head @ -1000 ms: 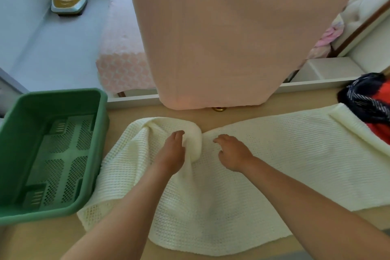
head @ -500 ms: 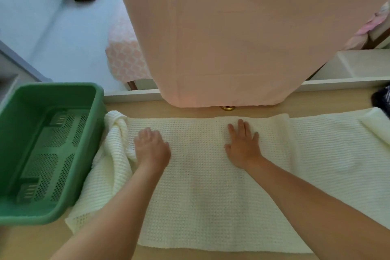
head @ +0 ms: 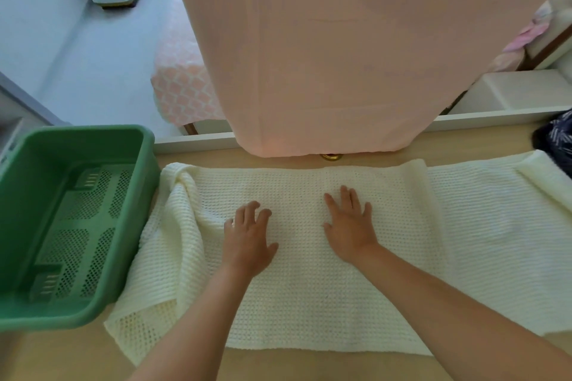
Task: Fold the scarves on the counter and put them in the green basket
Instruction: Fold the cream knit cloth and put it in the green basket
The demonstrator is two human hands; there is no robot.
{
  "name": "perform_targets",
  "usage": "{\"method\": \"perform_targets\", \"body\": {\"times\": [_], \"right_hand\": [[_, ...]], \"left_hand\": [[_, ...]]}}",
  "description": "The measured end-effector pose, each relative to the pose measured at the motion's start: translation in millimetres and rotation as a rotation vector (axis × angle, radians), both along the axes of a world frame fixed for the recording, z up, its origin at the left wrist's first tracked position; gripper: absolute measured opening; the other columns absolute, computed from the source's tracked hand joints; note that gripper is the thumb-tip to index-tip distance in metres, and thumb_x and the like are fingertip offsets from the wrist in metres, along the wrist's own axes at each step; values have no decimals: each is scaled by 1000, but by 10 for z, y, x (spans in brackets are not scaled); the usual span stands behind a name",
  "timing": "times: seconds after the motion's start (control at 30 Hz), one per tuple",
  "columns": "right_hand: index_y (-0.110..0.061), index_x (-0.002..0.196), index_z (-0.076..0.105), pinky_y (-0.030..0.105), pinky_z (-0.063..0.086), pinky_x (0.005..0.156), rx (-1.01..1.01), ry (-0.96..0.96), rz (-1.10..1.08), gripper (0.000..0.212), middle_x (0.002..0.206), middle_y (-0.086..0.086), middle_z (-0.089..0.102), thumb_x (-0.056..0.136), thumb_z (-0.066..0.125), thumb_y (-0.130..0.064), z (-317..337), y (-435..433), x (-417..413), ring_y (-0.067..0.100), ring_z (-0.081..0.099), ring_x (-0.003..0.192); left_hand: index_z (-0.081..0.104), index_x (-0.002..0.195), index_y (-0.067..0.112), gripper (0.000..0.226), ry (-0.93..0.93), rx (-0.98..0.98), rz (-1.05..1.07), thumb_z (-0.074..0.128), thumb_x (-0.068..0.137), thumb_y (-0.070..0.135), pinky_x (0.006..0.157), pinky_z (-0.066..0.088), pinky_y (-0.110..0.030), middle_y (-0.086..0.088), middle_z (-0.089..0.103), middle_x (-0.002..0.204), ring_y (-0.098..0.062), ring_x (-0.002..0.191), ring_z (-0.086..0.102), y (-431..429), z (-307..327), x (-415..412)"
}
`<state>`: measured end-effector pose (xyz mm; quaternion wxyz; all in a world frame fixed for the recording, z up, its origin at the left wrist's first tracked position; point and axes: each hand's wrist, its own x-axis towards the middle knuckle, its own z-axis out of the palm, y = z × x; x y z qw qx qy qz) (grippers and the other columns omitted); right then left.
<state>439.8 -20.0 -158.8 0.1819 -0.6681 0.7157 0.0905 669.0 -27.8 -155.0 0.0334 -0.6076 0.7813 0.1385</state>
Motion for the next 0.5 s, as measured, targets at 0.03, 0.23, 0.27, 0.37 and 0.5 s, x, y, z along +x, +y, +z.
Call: {"method": "perform_targets", "body": {"times": [0.03,0.23,0.27,0.37,0.5], "right_hand": [[-27,159,0,60,3,120,-29,-40,40,66,164,12,-17,104,33,-42,12,139,121,30,-15,151],[-50,150,-18,68,-10,113,90,-76,241,75,158,-1,-36,96,30,-67,-119,749,334,20,-32,146],[-51,150,-18,69,-10,113,87,-56,234,75,158,-3,-36,95,30,-68,-117,752,245,20,-31,146],[-50,151,-15,68,-7,114,125,-29,222,73,159,-3,-33,97,35,-60,-73,696,-9,19,-27,148],[-35,157,-5,67,-9,115,175,68,181,80,161,8,-28,94,43,-28,70,671,5,26,-27,148]], "left_hand": [[35,144,29,77,-12,23,0,62,79,63,112,29,-51,-3,22,156,-26,144,18,75,-15,13],[-7,155,36,103,-74,302,-154,56,81,70,120,-1,-55,-2,-22,162,-28,148,-21,338,-83,38],[-4,155,36,101,-73,300,-179,58,82,67,120,2,-53,-1,-18,163,-26,149,-17,346,-45,52],[13,155,32,81,-83,184,-176,57,90,52,120,11,-51,-1,2,165,-25,151,0,403,51,123],[27,149,26,68,-65,-47,-25,59,90,37,115,4,-64,-9,7,164,-31,151,1,583,107,290]]}}
